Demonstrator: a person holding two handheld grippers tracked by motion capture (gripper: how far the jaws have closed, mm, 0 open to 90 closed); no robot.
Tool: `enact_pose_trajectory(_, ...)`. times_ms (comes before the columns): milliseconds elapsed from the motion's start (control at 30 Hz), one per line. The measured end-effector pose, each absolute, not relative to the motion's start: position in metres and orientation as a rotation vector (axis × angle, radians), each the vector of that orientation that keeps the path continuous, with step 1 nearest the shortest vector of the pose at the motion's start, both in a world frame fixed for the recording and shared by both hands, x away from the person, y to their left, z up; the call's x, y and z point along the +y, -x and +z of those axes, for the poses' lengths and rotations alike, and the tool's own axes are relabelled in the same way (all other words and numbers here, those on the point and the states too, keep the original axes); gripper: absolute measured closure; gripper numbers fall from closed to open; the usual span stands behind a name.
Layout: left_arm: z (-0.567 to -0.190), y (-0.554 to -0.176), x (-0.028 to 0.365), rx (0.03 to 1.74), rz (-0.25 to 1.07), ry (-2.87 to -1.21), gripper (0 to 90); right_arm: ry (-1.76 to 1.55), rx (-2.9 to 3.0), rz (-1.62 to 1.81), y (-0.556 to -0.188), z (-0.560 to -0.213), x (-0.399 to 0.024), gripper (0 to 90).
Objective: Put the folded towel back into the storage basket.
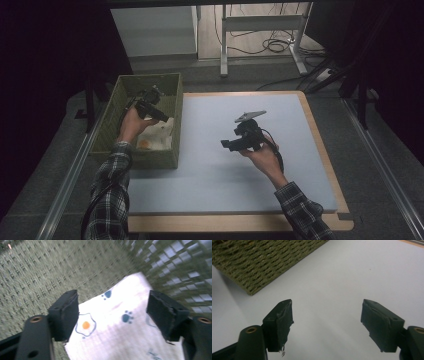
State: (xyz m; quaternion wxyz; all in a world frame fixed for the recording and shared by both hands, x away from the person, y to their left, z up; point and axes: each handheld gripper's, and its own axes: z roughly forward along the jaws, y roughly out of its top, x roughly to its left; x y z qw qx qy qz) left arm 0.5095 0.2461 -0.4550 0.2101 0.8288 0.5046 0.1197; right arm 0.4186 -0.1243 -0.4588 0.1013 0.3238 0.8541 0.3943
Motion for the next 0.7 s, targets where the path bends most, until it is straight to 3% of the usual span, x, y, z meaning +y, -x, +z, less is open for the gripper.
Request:
enact_pose_trajectory(367,-0.424,-0.471,0.25,1.304,0.28,-2.124,12.8,-0.94,2.525,1.141,-0.398,-0.471,-0.149,18.4)
enact_pose_trajectory(700,-0.416,-0.43,0.22,1.182,0.267,-2.071,5.8,-0.927,2.521,1.121,-0.377,-0.485,-0.171,14.3)
